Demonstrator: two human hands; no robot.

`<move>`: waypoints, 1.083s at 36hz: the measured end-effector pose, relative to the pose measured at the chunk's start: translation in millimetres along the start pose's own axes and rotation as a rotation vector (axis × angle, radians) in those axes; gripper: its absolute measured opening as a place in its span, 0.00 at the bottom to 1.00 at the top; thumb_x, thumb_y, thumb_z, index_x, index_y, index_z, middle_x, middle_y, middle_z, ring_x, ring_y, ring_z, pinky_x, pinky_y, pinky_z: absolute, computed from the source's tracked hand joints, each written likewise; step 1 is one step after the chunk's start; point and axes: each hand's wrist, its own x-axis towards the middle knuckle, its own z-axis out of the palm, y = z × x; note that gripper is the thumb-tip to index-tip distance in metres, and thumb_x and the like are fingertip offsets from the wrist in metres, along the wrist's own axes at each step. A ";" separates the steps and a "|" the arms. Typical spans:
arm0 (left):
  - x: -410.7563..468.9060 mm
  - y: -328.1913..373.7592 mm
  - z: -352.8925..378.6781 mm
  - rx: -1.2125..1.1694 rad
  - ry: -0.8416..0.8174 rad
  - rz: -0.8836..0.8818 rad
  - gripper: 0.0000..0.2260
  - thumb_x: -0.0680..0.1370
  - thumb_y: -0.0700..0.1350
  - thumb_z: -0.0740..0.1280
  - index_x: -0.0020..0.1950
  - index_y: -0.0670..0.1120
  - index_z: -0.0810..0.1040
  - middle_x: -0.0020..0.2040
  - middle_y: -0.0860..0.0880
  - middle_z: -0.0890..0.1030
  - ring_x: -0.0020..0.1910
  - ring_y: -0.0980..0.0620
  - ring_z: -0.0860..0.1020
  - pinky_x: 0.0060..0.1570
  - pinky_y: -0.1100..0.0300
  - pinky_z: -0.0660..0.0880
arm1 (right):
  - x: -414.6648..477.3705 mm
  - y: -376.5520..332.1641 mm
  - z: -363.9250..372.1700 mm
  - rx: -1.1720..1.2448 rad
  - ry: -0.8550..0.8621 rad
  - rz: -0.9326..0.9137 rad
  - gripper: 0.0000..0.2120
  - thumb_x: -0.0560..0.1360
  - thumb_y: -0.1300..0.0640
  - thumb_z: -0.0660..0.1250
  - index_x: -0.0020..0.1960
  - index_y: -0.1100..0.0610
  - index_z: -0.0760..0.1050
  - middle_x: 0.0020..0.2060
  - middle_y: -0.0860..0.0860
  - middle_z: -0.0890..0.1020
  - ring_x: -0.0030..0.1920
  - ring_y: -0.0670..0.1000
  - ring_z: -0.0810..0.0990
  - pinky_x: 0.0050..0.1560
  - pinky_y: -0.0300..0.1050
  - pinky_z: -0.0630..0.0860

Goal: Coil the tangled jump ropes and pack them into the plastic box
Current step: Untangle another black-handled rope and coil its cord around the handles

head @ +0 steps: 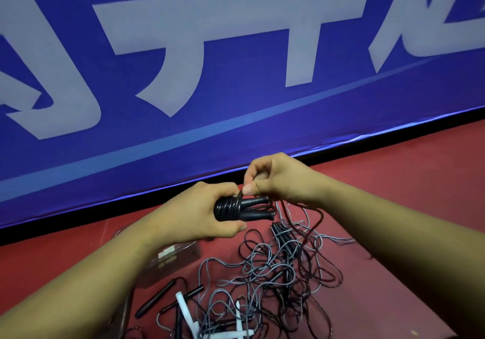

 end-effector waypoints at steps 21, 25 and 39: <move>1.5 -30.8 -16.8 0.080 0.286 -0.243 0.18 0.70 0.55 0.77 0.53 0.60 0.72 0.41 0.53 0.81 0.40 0.53 0.78 0.45 0.49 0.77 | -1.2 -10.0 25.4 -0.435 -0.103 0.066 0.16 0.79 0.50 0.66 0.38 0.60 0.77 0.27 0.52 0.69 0.27 0.49 0.66 0.30 0.42 0.65; 3.7 -23.3 -12.7 0.302 0.168 -0.248 0.19 0.71 0.58 0.75 0.53 0.60 0.67 0.41 0.57 0.80 0.42 0.51 0.77 0.44 0.51 0.76 | -1.9 -19.7 34.3 -0.801 -0.152 -0.072 0.10 0.76 0.57 0.66 0.39 0.62 0.76 0.30 0.57 0.75 0.33 0.56 0.74 0.35 0.51 0.71; 5.9 0.9 2.9 0.289 0.006 -0.103 0.19 0.66 0.66 0.73 0.47 0.57 0.74 0.38 0.56 0.81 0.37 0.58 0.78 0.35 0.60 0.73 | -5.8 -38.8 9.1 -0.671 -0.027 -0.158 0.15 0.68 0.51 0.78 0.41 0.53 0.71 0.32 0.47 0.75 0.31 0.45 0.70 0.33 0.43 0.67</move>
